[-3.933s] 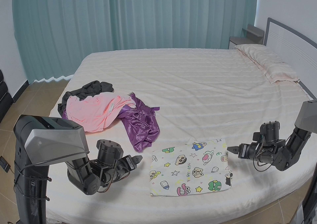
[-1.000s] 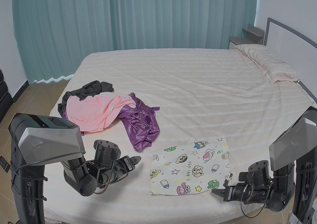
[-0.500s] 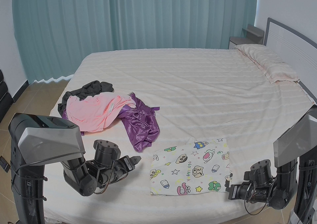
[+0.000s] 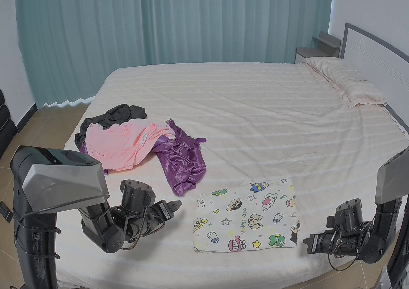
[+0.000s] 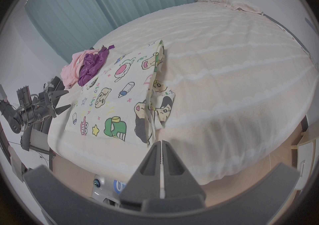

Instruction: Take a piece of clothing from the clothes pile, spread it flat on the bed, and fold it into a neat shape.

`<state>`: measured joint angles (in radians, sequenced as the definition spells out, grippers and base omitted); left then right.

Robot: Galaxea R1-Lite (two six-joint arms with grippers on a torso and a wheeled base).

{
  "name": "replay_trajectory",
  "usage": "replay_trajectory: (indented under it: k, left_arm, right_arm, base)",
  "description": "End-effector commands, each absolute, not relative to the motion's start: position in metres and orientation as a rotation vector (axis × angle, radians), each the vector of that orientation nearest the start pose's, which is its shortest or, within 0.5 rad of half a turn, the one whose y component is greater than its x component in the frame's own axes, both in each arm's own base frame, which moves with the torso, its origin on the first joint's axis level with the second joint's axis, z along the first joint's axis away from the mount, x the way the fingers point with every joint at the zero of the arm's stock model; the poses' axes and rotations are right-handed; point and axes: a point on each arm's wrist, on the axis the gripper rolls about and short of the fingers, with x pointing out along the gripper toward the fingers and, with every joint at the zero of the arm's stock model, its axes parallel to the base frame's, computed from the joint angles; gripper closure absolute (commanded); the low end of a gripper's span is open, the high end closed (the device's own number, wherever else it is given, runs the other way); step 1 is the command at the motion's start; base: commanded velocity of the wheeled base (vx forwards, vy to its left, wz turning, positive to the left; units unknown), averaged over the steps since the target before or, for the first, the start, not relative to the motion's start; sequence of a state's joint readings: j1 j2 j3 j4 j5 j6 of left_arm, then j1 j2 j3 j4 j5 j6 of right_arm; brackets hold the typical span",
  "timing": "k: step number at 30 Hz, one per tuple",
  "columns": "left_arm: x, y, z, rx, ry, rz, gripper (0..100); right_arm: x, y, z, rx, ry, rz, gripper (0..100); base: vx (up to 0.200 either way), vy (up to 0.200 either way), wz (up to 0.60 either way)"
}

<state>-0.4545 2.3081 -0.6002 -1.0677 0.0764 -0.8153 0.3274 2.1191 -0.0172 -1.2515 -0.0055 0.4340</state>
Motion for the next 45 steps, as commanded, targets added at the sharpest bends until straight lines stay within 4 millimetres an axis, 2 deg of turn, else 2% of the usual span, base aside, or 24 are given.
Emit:
replay_trajectory:
  k: [1, 4, 5, 6, 8, 11, 13, 15, 16, 17, 18, 19, 22, 27, 32, 34, 35, 37, 41, 45]
  left_arm:
    - [0.304, -0.134, 0.022, -0.693, 0.558, -0.108, 0]
    - [0.296, -0.120, 0.066, -0.709, 0.421, -0.118, 0]
    - [0.296, -0.120, 0.066, -0.709, 0.421, -0.118, 0]
    - [0.285, -0.103, 0.099, -0.650, 0.306, -0.095, 0]
    - [0.272, -0.087, 0.116, -0.579, 0.239, -0.053, 0]
    - [0.243, -0.066, 0.143, -0.524, 0.121, 0.032, 0]
    - [0.219, -0.057, 0.155, -0.525, 0.058, 0.076, 0]
    - [0.217, -0.057, 0.156, -0.525, 0.054, 0.081, 0]
    - [0.177, -0.045, 0.167, -0.503, -0.025, 0.122, 0]
    - [0.164, -0.041, 0.168, -0.484, -0.045, 0.136, 0]
    - [0.164, -0.041, 0.168, -0.484, -0.045, 0.136, 0]
    - [0.142, -0.033, 0.169, -0.440, -0.087, 0.173, 0]
    - [0.113, -0.022, 0.173, -0.411, -0.171, 0.258, 0]
    - [0.077, -0.008, 0.179, -0.316, -0.252, 0.398, 0]
    - [0.040, 0.006, 0.175, -0.210, -0.272, 0.524, 0]
    - [0.034, 0.008, 0.173, -0.195, -0.272, 0.561, 0]
    - [0.022, 0.013, 0.168, -0.169, -0.281, 0.643, 0]
    - [0.008, 0.016, 0.162, -0.138, -0.282, 0.718, 0]
    - [-0.012, 0.016, 0.148, -0.124, -0.292, 0.763, 0]
    - [-0.032, 0.015, 0.123, -0.097, -0.267, 0.806, 0]
  right_arm:
    - [0.185, 0.062, 0.016, 0.286, 0.770, 0.123, 0]
    - [0.181, 0.058, 0.046, 0.309, 0.612, 0.110, 0]
    - [0.181, 0.058, 0.046, 0.309, 0.612, 0.110, 0]
    - [0.171, 0.052, 0.073, 0.326, 0.474, 0.098, 0]
    - [0.158, 0.048, 0.092, 0.333, 0.387, 0.097, 0]
    - [0.125, 0.037, 0.118, 0.317, 0.264, 0.106, 0]
    - [0.102, 0.028, 0.126, 0.287, 0.217, 0.106, 0]
    - [0.100, 0.027, 0.126, 0.285, 0.214, 0.106, 0]
    - [0.062, 0.014, 0.125, 0.212, 0.174, 0.100, 0]
    - [0.051, 0.011, 0.123, 0.183, 0.164, 0.096, 0]
    - [0.051, 0.011, 0.123, 0.183, 0.164, 0.096, 0]
    - [0.029, 0.004, 0.116, 0.135, 0.145, 0.080, 0]
    - [0.002, -0.003, 0.105, 0.117, 0.141, 0.025, 0]
    - [-0.019, -0.005, 0.086, 0.116, 0.130, -0.025, 0]
    - [-0.020, -0.004, 0.084, 0.086, 0.118, -0.066, 0]
    - [-0.021, -0.004, 0.084, 0.070, 0.113, -0.075, 0]
    - [-0.022, -0.003, 0.084, 0.029, 0.101, -0.098, 0]
    - [-0.025, -0.003, 0.084, 0.004, 0.074, -0.126, 0]
    - [-0.028, -0.003, 0.083, -0.004, 0.040, -0.141, 0]
    - [-0.027, -0.003, 0.082, -0.002, 0.035, -0.127, 0]
  base:
    - [0.000, 0.000, 0.00]
    - [0.000, 0.000, 0.00]
    - [0.000, 0.000, 0.00]
    - [0.000, 0.000, 0.00]
    - [0.000, 0.000, 0.00]
    - [0.000, 0.000, 0.00]
    - [0.000, 0.000, 0.00]
    - [0.000, 0.000, 0.00]
    - [0.000, 0.000, 0.00]
    - [0.000, 0.000, 0.00]
    - [0.000, 0.000, 0.00]
    - [0.000, 0.000, 0.00]
    - [0.000, 0.000, 0.00]
    - [0.000, 0.000, 0.00]
    - [0.000, 0.000, 0.00]
    - [0.000, 0.000, 0.00]
    - [0.000, 0.000, 0.00]
    - [0.000, 0.000, 0.00]
    - [0.000, 0.000, 0.00]
    - [0.000, 0.000, 0.00]
